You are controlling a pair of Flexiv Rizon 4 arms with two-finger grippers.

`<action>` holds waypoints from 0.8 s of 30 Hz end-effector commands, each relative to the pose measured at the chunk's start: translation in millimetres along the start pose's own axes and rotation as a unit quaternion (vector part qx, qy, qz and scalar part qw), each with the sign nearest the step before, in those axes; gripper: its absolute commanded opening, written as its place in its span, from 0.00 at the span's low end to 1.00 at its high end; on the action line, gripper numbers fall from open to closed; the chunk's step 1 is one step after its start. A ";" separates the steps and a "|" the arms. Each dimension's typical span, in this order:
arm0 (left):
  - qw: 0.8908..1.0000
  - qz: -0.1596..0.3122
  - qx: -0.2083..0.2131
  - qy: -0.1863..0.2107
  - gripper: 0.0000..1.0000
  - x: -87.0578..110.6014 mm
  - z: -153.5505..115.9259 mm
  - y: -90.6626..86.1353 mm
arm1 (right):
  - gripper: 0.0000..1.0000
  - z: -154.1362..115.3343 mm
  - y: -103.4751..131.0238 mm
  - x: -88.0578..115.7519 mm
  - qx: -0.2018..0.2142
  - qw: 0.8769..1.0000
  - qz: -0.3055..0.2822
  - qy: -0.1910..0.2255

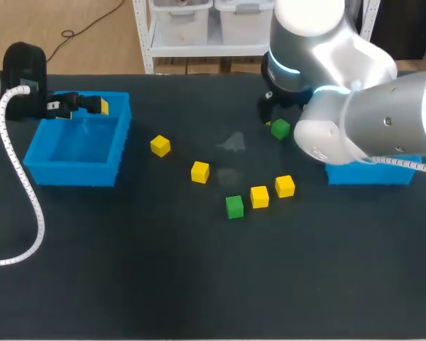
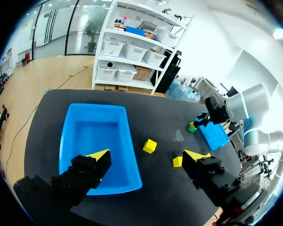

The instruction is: Put the green cubes in the right bin and the yellow cubes in the left bin.

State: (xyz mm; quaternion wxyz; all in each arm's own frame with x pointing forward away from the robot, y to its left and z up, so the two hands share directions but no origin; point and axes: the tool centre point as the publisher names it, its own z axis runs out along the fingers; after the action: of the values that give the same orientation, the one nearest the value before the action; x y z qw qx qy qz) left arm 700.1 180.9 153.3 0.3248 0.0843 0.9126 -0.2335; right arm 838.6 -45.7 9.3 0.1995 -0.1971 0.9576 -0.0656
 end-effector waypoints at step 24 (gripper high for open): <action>1.000 0.001 0.007 -0.004 1.00 1.3 0.5 3.0 | 0.16 19.1 19.4 3.4 -0.014 1.000 -0.021 0.014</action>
State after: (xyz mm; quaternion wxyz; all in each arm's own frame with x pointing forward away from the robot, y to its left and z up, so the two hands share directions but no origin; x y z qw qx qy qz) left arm 700.1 180.9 153.3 0.3248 0.0843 0.9126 -0.2335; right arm 833.4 -31.3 -11.8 0.1820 -0.2212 0.9564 -0.0573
